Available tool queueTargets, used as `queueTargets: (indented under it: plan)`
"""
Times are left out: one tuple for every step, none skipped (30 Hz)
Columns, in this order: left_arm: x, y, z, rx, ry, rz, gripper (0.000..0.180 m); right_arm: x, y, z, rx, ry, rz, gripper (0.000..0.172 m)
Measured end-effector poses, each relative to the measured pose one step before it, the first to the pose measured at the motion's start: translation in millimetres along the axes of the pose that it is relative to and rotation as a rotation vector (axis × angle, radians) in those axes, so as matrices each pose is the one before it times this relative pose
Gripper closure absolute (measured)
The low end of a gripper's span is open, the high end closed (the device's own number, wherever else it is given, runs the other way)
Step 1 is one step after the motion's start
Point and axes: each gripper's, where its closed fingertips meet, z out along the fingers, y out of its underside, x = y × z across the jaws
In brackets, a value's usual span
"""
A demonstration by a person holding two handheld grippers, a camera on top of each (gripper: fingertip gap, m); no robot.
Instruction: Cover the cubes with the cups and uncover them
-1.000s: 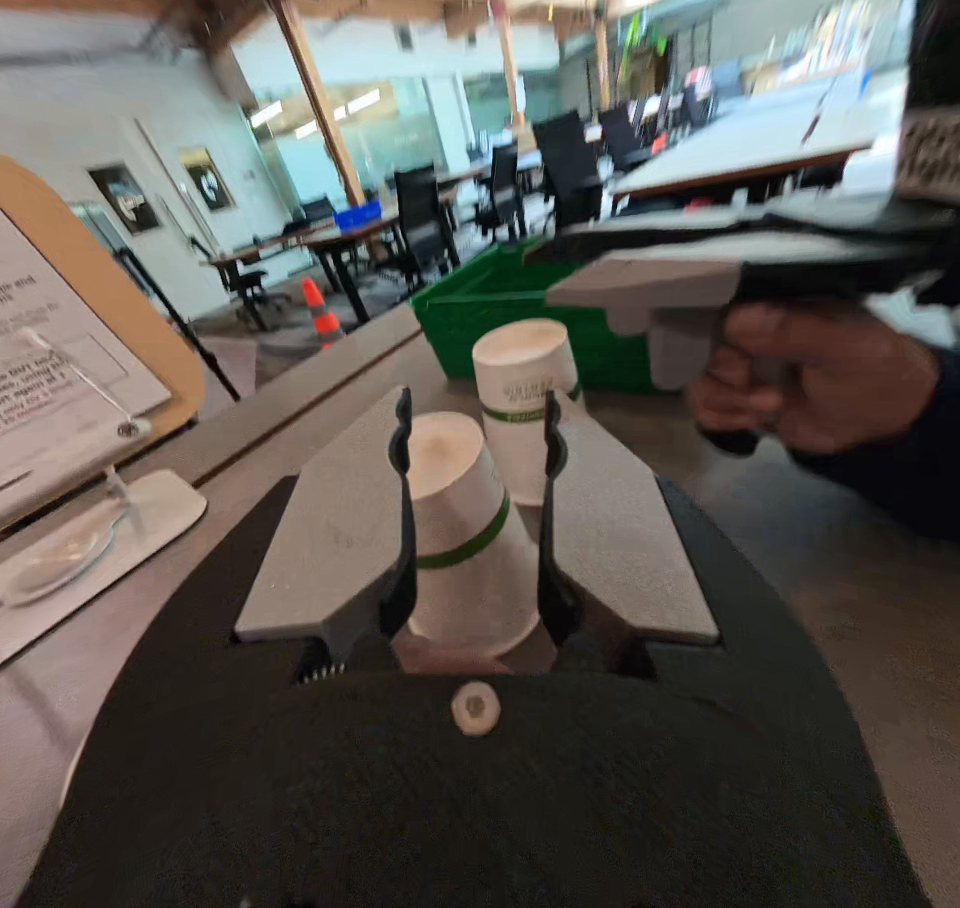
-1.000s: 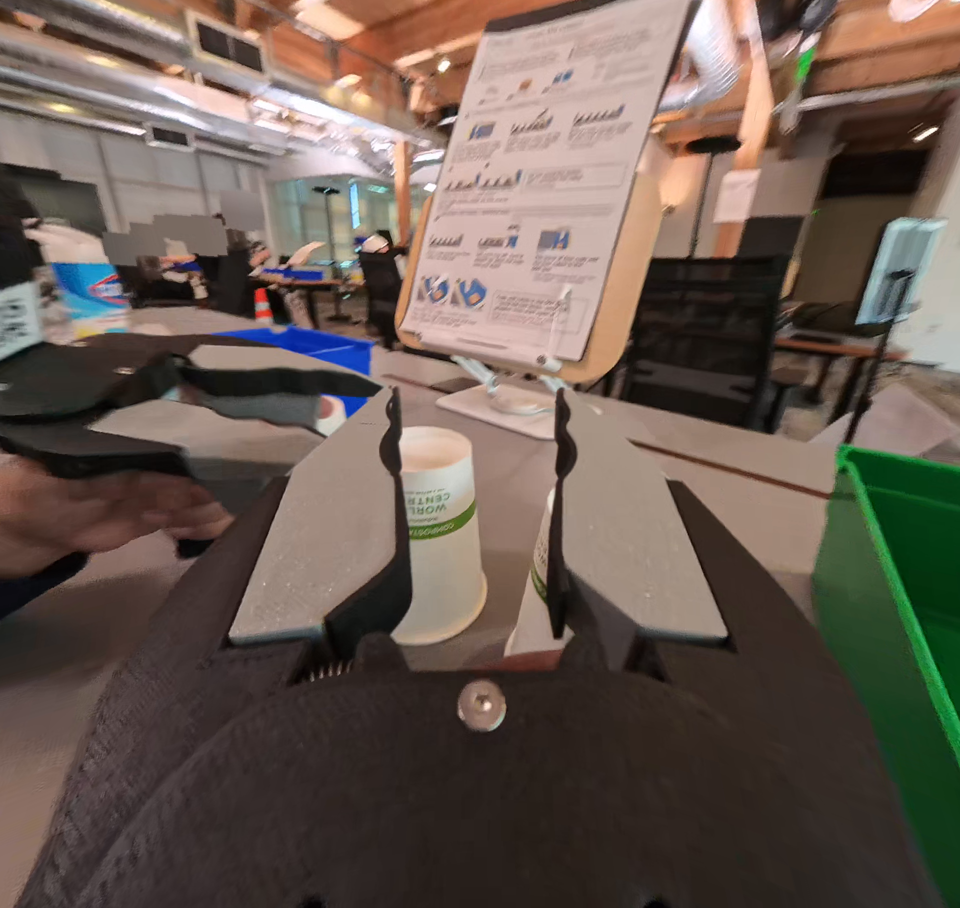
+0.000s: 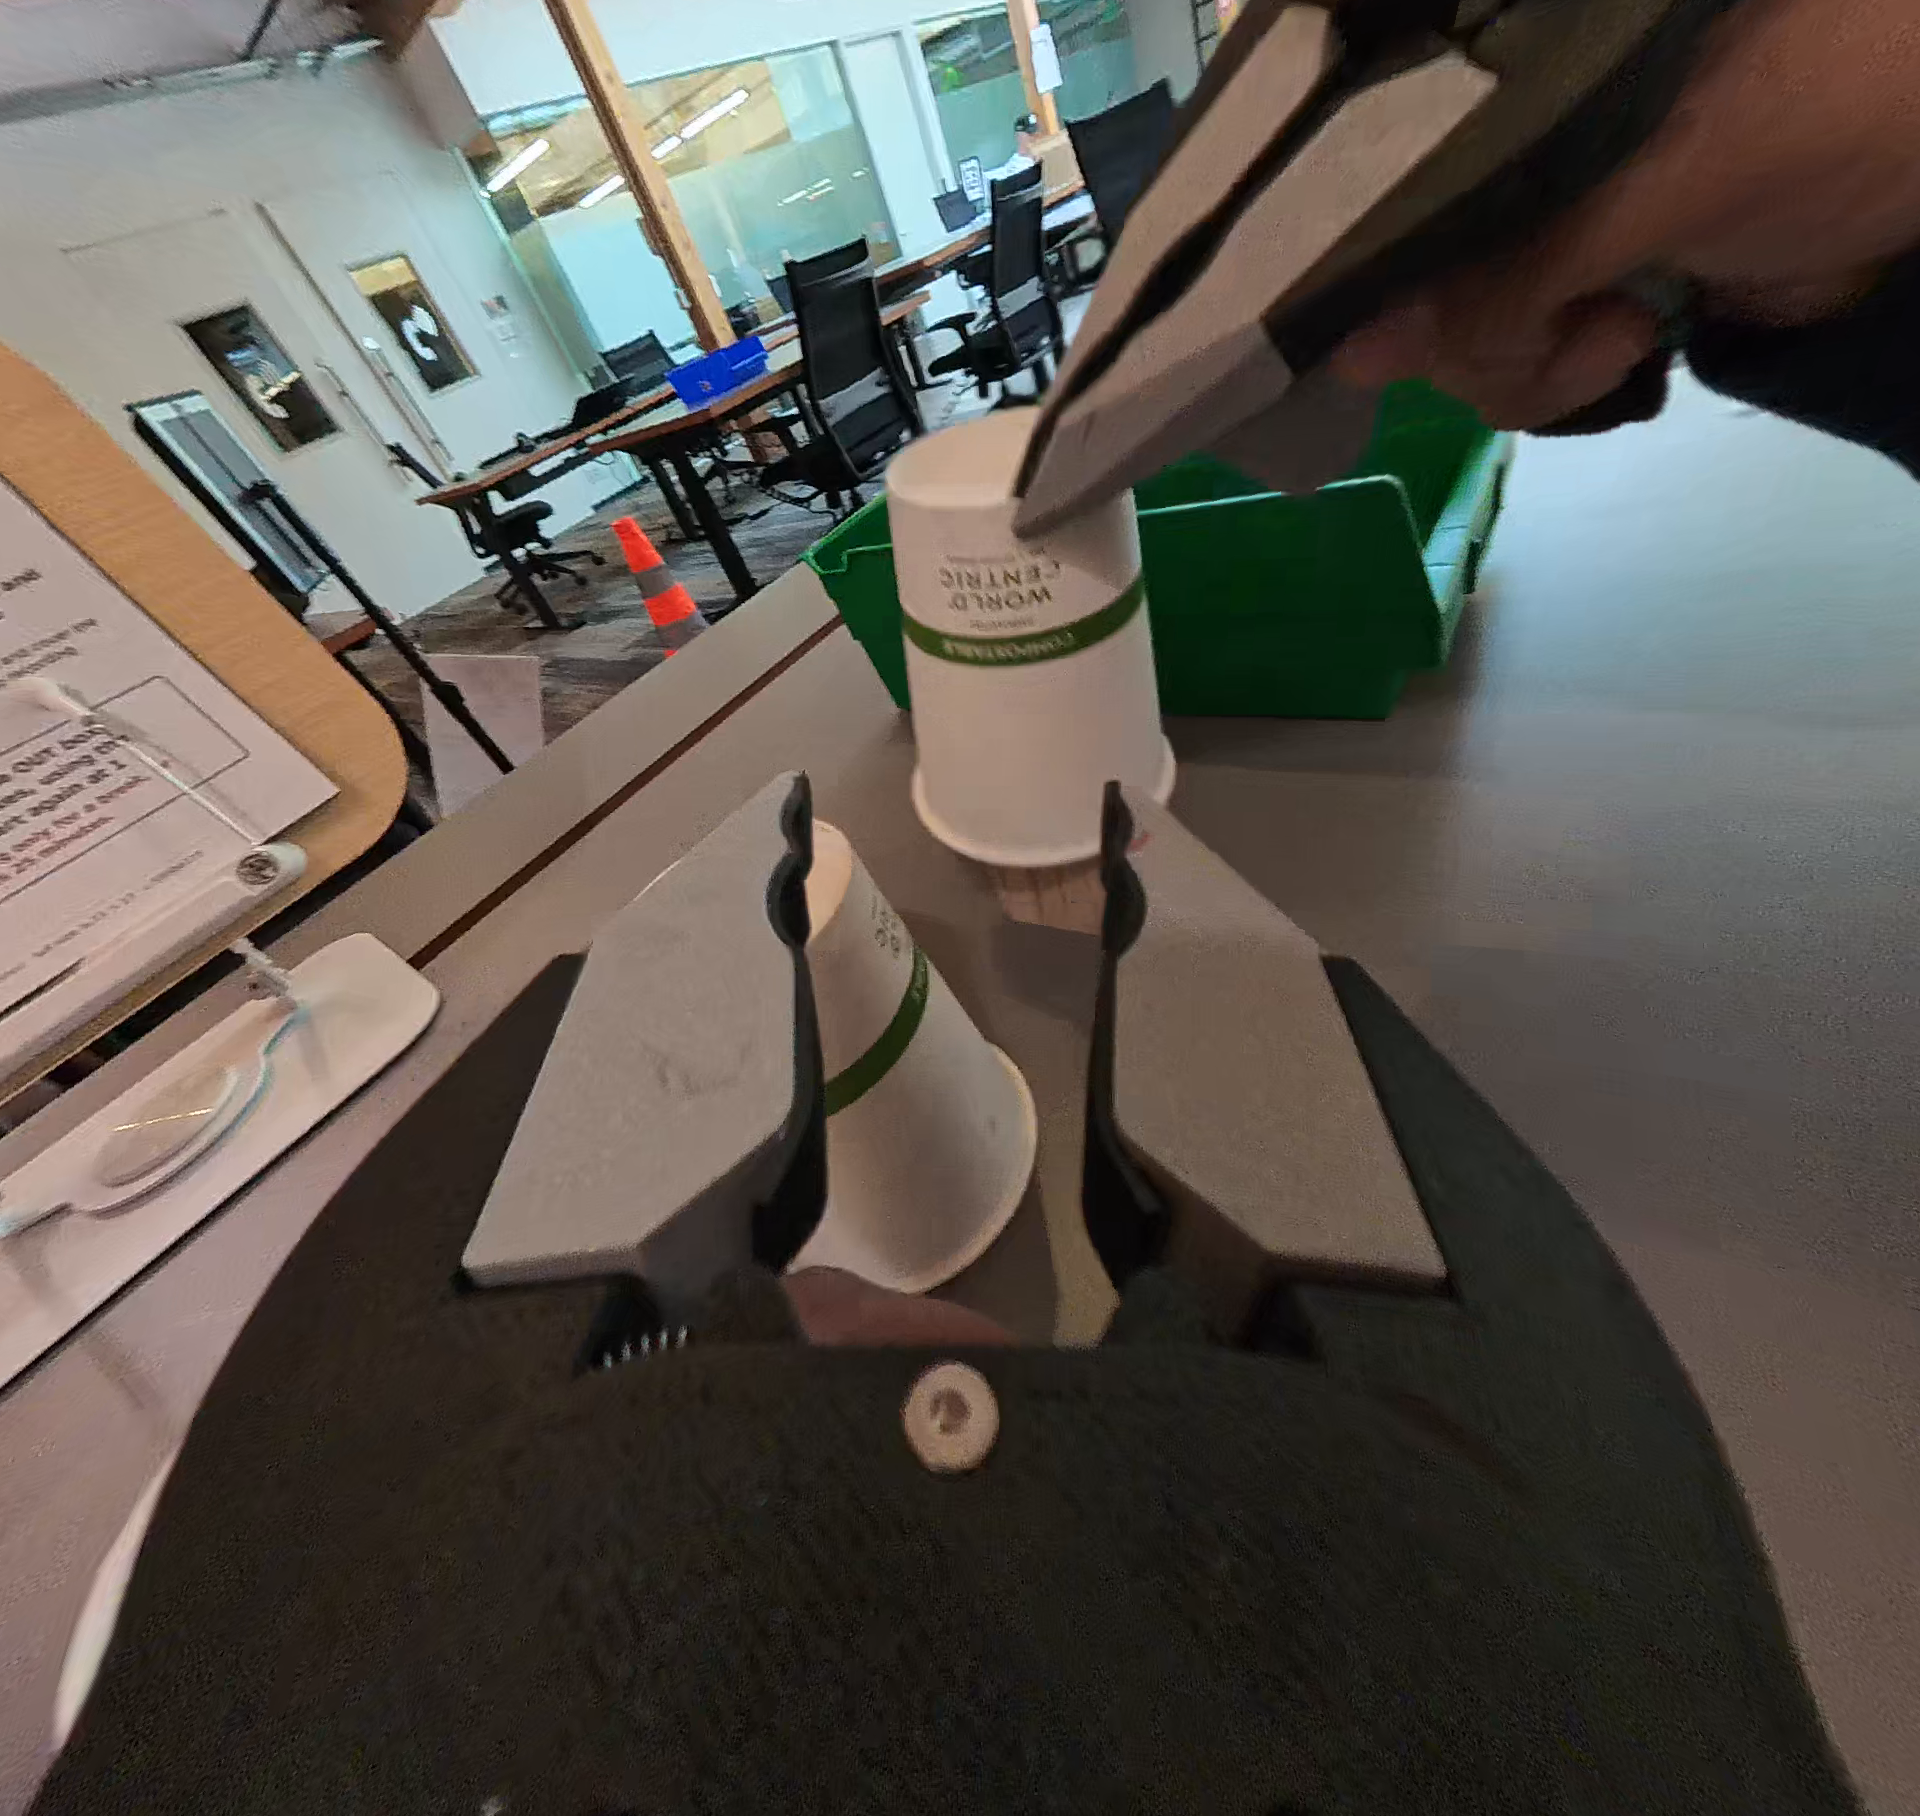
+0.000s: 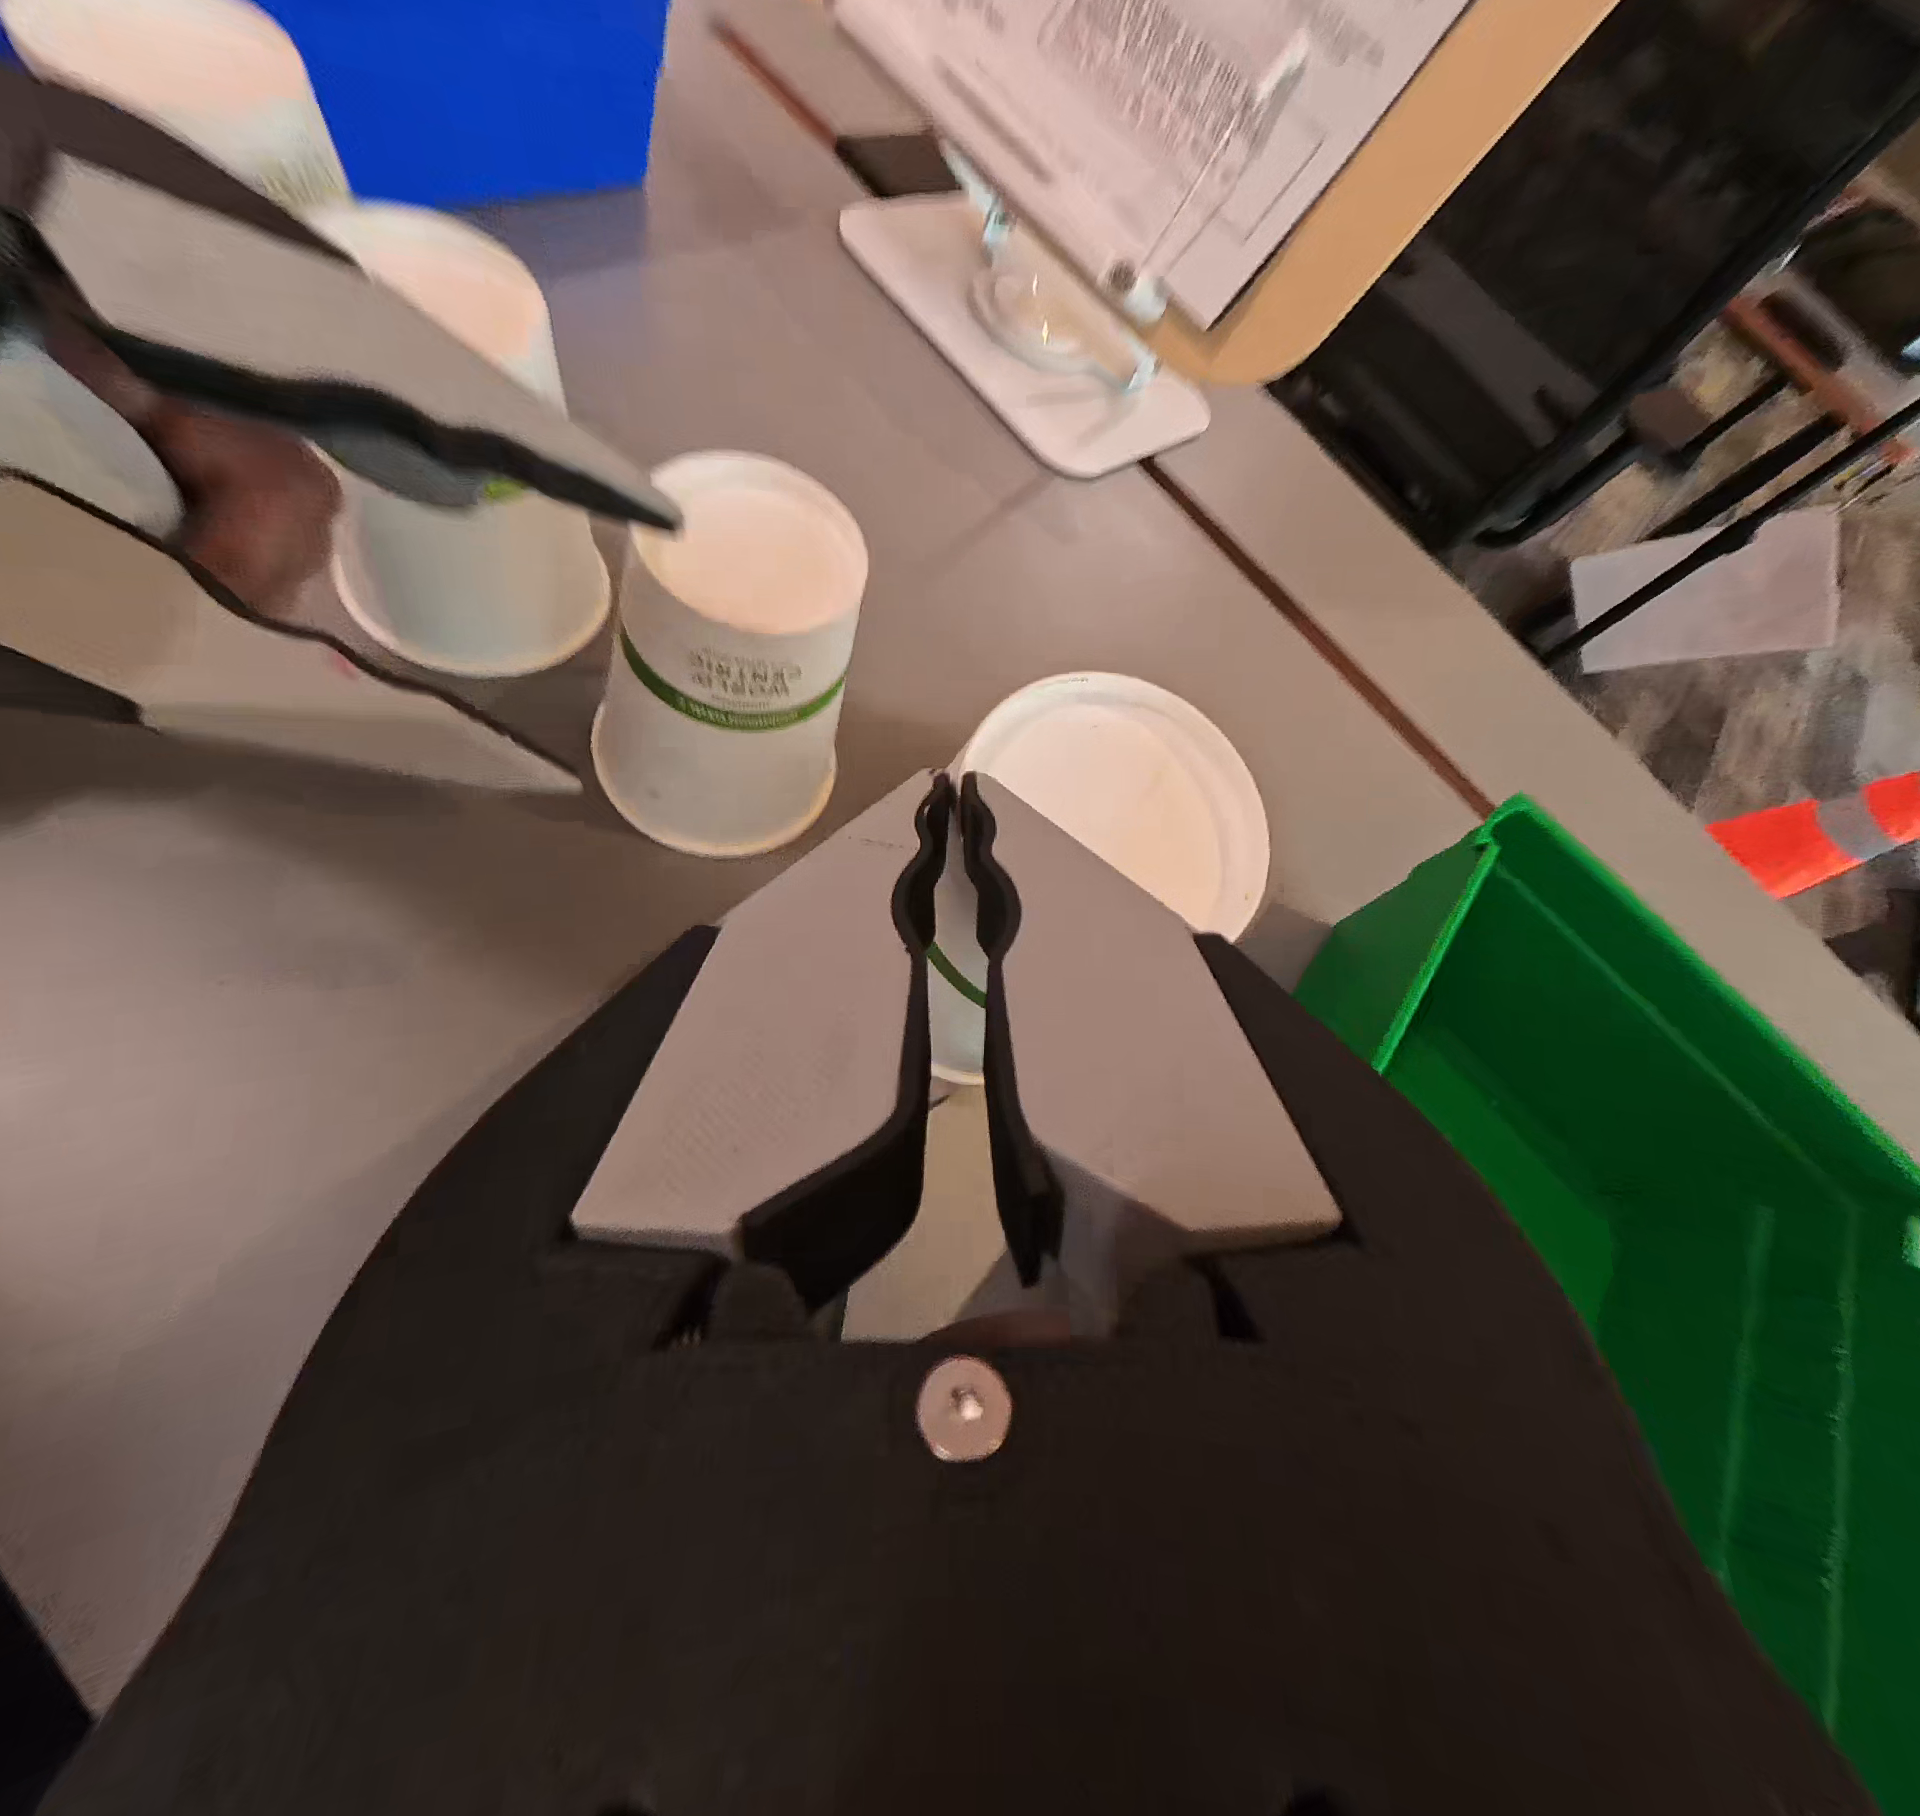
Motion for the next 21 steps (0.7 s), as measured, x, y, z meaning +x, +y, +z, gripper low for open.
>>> queueTargets:
  plan:
    - [5.14, -2.01, -0.79, 0.0128, 0.0353, -0.0217, 0.127, -0.75, -8.62, -9.46, 0.0388, 0.0074, 0.0073, 0.172]
    - [6.62, -1.55, -0.59, 0.0096, 0.0483, -0.0278, 0.127, -1.62, -9.44, -10.18, 0.0494, 0.0053, 0.0112, 0.172]
    - [7.94, -1.74, -0.74, 0.0089, 0.0579, -0.0276, 0.128, -2.92, -9.69, -10.61, 0.0573, -0.0003, 0.0147, 0.172]
    - [7.39, -2.45, -1.2, 0.0151, 0.0544, -0.0187, 0.132, -4.87, -9.15, -10.63, 0.0579, -0.0097, 0.0141, 0.172]
    - [3.48, -1.96, -1.09, 0.0143, 0.0265, -0.0082, 0.137, -5.89, -8.67, -10.7, 0.058, -0.014, 0.0081, 0.172]
    - [0.21, -0.17, -0.4, 0.0043, 0.004, -0.0061, 0.136, -4.77, -7.83, -10.53, 0.0522, -0.0056, 0.0038, 0.172]
    - [0.46, 0.84, 0.08, -0.0032, 0.0087, -0.0129, 0.135, -2.63, -6.31, -9.87, 0.039, 0.0058, 0.001, 0.172]
    - [2.58, 0.57, 0.25, -0.0004, 0.0252, -0.0252, 0.133, -1.56, -5.38, -8.96, 0.0286, 0.0094, -0.0009, 0.172]
    - [3.84, -0.87, -0.03, 0.0071, 0.0347, -0.0315, 0.132, -2.76, -6.23, -8.43, 0.0307, 0.0004, 0.0012, 0.172]
    - [3.84, -2.55, -0.31, 0.018, 0.0331, -0.0293, 0.132, -5.33, -7.8, -7.77, 0.0393, -0.0168, 0.0082, 0.172]
    - [4.03, -3.89, -0.56, 0.0254, 0.0318, -0.0216, 0.132, -8.49, -8.22, -6.54, 0.0434, -0.0346, 0.0172, 0.172]
    - [4.4, -4.89, -1.08, 0.0304, 0.0306, -0.0143, 0.132, -10.43, -6.52, -4.69, 0.0381, -0.046, 0.0214, 0.172]
    - [5.21, -5.45, -1.28, 0.0321, 0.0334, -0.0108, 0.132, -10.76, -3.25, -2.88, 0.0276, -0.0473, 0.016, 0.172]
    - [5.79, -5.46, -1.68, 0.0307, 0.0365, -0.0107, 0.133, -7.92, 0.15, -1.44, 0.0175, -0.0302, 0.011, 0.172]
    - [4.91, -4.89, -1.75, 0.0267, 0.0314, -0.0055, 0.139, -4.6, 2.89, -0.62, 0.0088, -0.0138, 0.0076, 0.172]
    - [4.62, -5.03, -2.26, 0.0283, 0.0303, 0.0021, 0.148, -3.13, 5.65, -0.31, -0.0029, -0.0106, 0.0048, 0.172]
    - [3.01, -5.3, -2.93, 0.0316, 0.0216, 0.0095, 0.165, -1.85, 7.92, -0.2, -0.014, -0.0083, 0.0059, 0.172]
    - [-0.89, -4.98, -3.11, 0.0312, 0.0001, 0.0062, 0.18, -1.27, 8.63, -0.27, -0.0149, -0.0072, 0.0075, 0.172]
    - [-2.77, -3.0, -2.27, 0.0136, -0.0057, 0.0003, 0.18, -2.64, 9.2, -0.39, -0.0138, -0.0187, 0.0062, 0.172]
    - [-2.21, -0.49, -1.81, -0.0052, 0.0044, -0.0031, 0.18, -4.75, 11.42, -0.03, -0.0243, -0.0342, 0.0084, 0.172]
    - [-3.95, 0.33, -1.69, -0.0076, -0.0068, -0.0102, 0.18, -4.69, 14.56, 0.83, -0.0437, -0.036, 0.0139, 0.172]
